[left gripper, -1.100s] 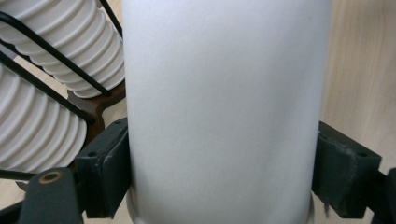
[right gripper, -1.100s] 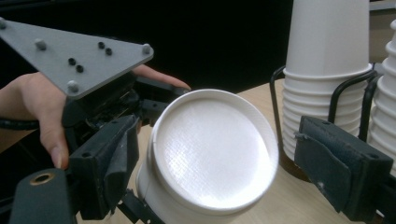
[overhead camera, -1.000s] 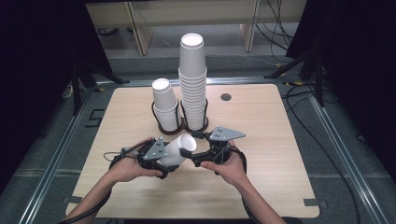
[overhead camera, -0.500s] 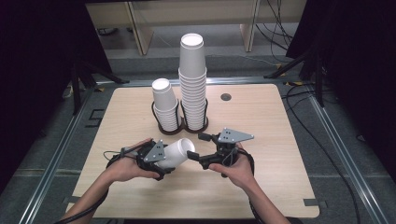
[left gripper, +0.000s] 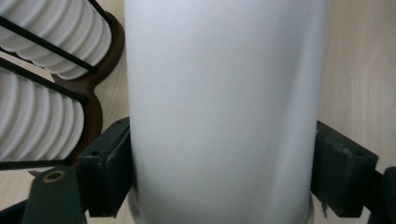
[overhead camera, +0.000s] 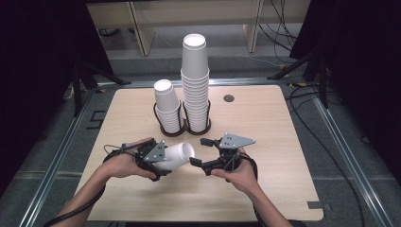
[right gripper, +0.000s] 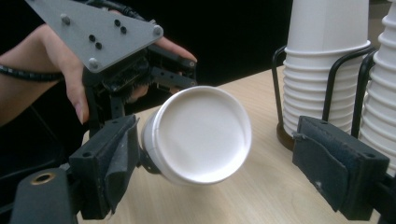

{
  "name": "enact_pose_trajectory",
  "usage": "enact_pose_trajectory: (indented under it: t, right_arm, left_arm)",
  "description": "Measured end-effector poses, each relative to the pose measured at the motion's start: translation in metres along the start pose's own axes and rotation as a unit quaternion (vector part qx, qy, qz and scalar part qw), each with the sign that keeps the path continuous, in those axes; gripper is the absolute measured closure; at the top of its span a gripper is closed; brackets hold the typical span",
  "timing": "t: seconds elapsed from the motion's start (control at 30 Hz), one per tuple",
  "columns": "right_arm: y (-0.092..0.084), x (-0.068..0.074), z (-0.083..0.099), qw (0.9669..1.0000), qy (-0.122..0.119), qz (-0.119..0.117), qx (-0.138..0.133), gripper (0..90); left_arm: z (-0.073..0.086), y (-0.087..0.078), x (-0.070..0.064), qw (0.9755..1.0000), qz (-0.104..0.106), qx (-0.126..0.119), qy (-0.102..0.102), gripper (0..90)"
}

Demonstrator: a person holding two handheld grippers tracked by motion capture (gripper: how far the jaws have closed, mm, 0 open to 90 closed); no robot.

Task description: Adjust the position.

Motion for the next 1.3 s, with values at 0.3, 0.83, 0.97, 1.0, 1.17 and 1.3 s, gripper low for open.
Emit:
enact_pose_trajectory:
  t: [0.3,0.83,0.97,1.0,1.17,1.3]
  right_arm:
    - [0.002,0.003,0.007,0.9994,-0.018,0.000,0.031,17.2]
    - [0.013,0.005,0.013,0.9983,-0.029,-0.025,0.045,17.2]
    - [0.018,0.006,0.014,0.9974,-0.035,-0.031,0.055,17.4]
    - [0.018,0.006,0.014,0.9965,-0.039,-0.042,0.061,17.4]
    - [0.021,0.010,0.015,0.9959,-0.037,-0.043,0.070,17.3]
    - [0.026,0.009,0.016,0.9943,-0.057,-0.049,0.076,17.2]
  left_arm:
    - [-0.001,-0.003,0.004,0.9992,0.005,0.027,0.027,18.2]
    - [-0.005,-0.005,0.003,0.9943,0.036,0.078,0.064,18.3]
    - [-0.009,-0.004,0.002,0.9919,0.046,0.089,0.078,18.3]
    - [-0.010,-0.005,0.001,0.9917,0.047,0.088,0.081,18.3]
    - [-0.013,-0.004,-0.002,0.9911,0.052,0.086,0.087,18.3]
    - [-0.014,-0.003,-0.003,0.9905,0.056,0.086,0.091,18.3]
Point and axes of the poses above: each handheld gripper's, and its own axes: y roughly forward along the jaws, z roughly out of its underside, x roughly to its left, the point moved 3 cm from there along y, roughly forward along the jaws, and after that the axes turned 6 degrees about -z, right-handed, at the moved point
